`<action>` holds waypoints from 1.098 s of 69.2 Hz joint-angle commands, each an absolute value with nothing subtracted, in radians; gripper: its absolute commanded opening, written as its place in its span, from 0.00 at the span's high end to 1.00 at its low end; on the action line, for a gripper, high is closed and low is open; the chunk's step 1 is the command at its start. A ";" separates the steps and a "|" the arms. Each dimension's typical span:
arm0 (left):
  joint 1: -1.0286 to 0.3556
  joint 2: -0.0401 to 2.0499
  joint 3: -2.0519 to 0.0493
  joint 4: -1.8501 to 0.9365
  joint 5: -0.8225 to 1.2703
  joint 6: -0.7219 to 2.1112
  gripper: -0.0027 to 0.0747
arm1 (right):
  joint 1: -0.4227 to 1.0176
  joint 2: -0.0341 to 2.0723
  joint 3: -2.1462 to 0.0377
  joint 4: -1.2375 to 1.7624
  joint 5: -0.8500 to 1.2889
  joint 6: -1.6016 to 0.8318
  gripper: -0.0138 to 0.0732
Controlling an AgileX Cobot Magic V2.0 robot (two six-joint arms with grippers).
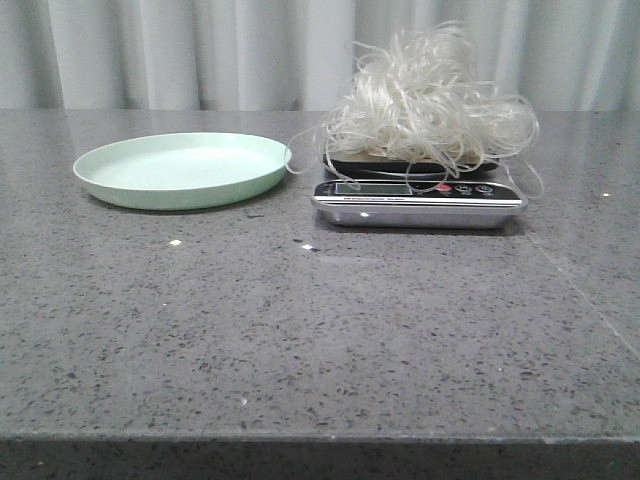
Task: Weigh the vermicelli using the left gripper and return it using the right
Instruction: 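Lower the right gripper onto the vermicelli on the scale and grasp it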
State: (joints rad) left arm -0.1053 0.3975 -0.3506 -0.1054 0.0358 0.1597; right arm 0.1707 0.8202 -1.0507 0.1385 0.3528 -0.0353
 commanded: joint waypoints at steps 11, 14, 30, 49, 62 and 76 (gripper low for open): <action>-0.105 0.402 -0.379 -0.113 -0.073 0.154 0.79 | 0.350 1.084 -1.225 0.138 0.312 -0.067 0.24; -0.105 0.402 -0.379 -0.113 -0.074 0.154 0.79 | 0.366 1.122 -1.238 0.138 0.312 -0.067 0.21; -0.105 0.402 -0.379 -0.113 -0.078 0.154 0.79 | 0.376 1.312 -1.247 0.138 0.345 -0.067 0.18; -0.105 0.402 -0.379 -0.113 -0.078 0.154 0.79 | 0.374 1.500 -1.247 0.138 0.360 -0.067 0.18; -0.105 0.402 -0.379 -0.113 -0.078 0.154 0.79 | 0.374 1.571 -1.247 0.138 0.364 -0.067 0.19; -0.105 0.402 -0.379 -0.113 -0.078 0.154 0.79 | 0.374 1.584 -1.247 0.138 0.364 -0.067 0.30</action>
